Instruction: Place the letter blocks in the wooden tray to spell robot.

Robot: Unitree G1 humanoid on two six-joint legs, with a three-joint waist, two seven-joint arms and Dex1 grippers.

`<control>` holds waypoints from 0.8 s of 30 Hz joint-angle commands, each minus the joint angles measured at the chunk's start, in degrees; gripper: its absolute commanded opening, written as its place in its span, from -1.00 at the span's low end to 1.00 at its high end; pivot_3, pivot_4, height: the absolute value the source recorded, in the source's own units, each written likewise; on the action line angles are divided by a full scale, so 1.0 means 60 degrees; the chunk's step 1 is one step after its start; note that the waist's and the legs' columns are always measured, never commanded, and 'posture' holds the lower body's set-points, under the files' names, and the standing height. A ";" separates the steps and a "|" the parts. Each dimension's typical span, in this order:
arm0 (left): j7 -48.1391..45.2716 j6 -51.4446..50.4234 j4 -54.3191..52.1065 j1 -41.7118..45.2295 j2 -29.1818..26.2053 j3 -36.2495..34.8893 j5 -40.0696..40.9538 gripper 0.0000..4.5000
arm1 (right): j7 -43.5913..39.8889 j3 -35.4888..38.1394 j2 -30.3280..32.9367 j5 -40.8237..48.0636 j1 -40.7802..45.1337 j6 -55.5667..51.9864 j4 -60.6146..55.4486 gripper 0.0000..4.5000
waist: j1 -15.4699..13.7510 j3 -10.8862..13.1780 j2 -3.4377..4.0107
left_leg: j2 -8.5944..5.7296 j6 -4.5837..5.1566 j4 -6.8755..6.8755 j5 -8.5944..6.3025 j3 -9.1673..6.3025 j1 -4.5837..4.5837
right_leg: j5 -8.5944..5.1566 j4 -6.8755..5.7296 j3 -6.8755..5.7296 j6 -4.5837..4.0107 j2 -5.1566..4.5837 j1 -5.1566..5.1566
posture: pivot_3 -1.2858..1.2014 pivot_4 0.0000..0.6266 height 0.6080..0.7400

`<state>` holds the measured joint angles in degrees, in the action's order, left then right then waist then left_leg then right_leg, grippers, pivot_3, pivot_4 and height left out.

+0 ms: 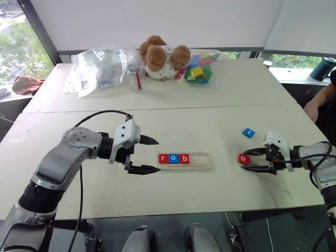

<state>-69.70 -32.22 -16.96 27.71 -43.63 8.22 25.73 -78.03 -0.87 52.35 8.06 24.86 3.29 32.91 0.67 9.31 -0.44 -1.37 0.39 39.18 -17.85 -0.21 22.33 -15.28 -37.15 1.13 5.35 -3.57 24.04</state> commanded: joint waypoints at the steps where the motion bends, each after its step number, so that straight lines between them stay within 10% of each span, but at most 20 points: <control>1: 0.0033 0.0098 -0.0089 0.0110 -0.0055 -0.0128 0.0050 1.00 | 0.0030 0.0094 -0.0036 0.0015 0.0187 0.0137 0.0048 -0.51 | -0.0003 0.0000 0.0000 | 0.0000 0.0000 0.0001 0.0000 0.0000 0.0000 | 0.0000 0.0000 -0.0001 0.0000 0.0000 -0.0001 | 0.03 -0.52 1.00; 24: 0.0437 0.0757 0.0782 -0.0677 -0.0632 -0.0353 -0.0772 1.00 | 0.0590 -0.3127 -0.1947 -0.1511 0.2802 -0.3844 -0.4410 -0.51 | -0.0191 0.0003 0.0012 | -0.0022 -0.0050 0.0003 0.0027 -0.0009 0.0081 | 0.0001 0.0003 -0.0015 -0.0002 -0.0020 0.0082 | 0.03 -0.52 1.00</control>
<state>-67.60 -28.04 -10.31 23.70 -47.25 7.60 20.83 -74.17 -19.86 40.42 -1.06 40.85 -19.29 8.94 -0.48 9.33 -0.37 -1.49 0.10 39.19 -17.69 -0.27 22.81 -15.27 -37.14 1.04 5.34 -3.68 24.54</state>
